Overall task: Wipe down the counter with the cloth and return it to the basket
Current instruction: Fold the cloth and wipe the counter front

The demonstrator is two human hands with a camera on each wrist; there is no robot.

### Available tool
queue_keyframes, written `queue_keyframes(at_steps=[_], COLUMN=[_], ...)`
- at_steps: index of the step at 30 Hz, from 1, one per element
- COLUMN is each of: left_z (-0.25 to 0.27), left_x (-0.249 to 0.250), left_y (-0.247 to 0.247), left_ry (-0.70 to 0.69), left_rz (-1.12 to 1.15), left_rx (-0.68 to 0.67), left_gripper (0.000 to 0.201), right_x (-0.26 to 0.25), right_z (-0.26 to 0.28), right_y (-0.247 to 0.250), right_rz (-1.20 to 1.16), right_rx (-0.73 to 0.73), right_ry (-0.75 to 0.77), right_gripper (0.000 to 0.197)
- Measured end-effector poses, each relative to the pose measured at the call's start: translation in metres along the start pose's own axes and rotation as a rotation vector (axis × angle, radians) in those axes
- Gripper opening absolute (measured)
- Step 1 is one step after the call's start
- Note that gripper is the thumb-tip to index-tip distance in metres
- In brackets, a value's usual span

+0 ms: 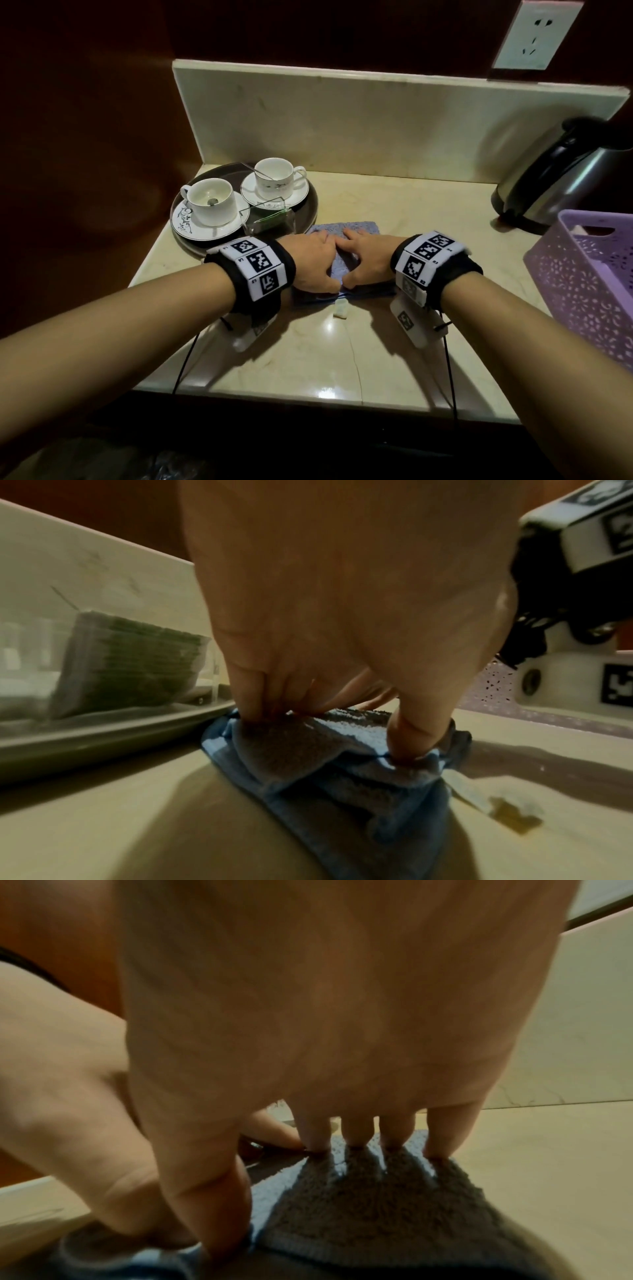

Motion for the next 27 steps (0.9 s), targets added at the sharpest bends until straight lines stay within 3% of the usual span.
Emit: queue_keyframes(at_steps=[17, 27], left_z=[-0.051, -0.079], left_x=[-0.001, -0.003], left_y=[0.015, 0.035], left_ry=[0.059, 0.036], left_rz=[-0.038, -0.280], left_rx=[-0.068, -0.239], left_gripper=[0.095, 0.076], right_x=[0.035, 0.053], right_z=[-0.034, -0.049], right_y=[0.024, 0.039], right_rz=[-0.070, -0.048], right_rx=[-0.006, -0.023], right_ry=[-0.046, -0.038], right_gripper=[0.094, 0.094])
Point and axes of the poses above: each hand's wrist, its own z-axis away from the middle knuckle, its own y-axis out of the back of the hand, x = y × z, the point moved 3 cm from there along -z, towards the middle knuckle, and after that the axes turned 6 degrees about -z, right-handed, at the moved point
